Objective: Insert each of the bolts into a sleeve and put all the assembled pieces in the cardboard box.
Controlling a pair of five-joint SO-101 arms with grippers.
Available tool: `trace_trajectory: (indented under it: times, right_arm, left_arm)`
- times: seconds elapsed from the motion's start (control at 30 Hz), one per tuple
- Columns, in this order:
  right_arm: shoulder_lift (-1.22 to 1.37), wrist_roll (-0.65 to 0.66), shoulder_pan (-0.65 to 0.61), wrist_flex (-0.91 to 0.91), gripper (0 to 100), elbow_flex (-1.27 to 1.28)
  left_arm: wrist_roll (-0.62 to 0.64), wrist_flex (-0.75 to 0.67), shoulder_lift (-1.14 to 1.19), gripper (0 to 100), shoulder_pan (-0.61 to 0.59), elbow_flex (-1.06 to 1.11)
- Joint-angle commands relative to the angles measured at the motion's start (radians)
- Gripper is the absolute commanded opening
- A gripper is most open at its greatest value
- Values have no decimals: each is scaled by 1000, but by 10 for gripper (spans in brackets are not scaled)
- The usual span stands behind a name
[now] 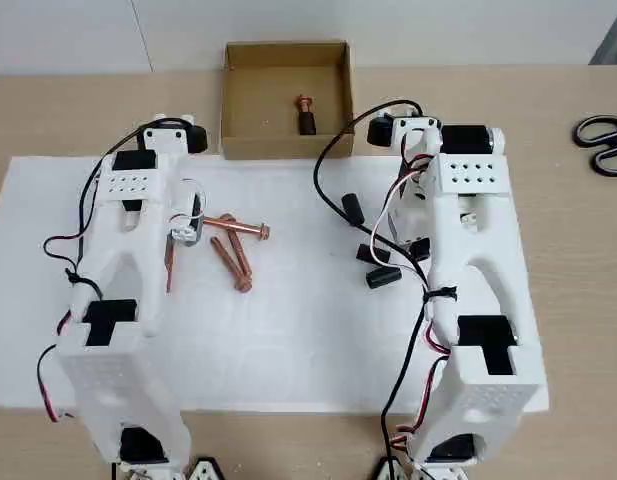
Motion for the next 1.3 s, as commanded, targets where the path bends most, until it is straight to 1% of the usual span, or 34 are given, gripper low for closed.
trace_trajectory:
  times: [0.0,0.37,0.6,0.8,0.9,1.1,1.27]
  right_arm:
    - [-62,5,4,-5,3,-5]
    - [-62,5,4,-5,3,-5]
    - [-61,5,4,-7,3,-5]
    - [-61,5,1,-8,3,-6]
    - [-61,5,1,-8,3,-6]
    - [-61,5,2,-8,3,-6]
    - [-61,5,-1,-21,3,-6]
  left_arm:
    - [-3,-6,-20,74,-14,-2]
    - [-20,52,-23,75,-25,-27]
    - [-64,153,-23,76,-18,-145]
    - [-71,212,-21,77,-26,-234]
    - [-83,207,-12,77,-28,-232]
    - [-110,164,-11,77,-101,-205]
    - [-112,100,-11,88,-100,-117]
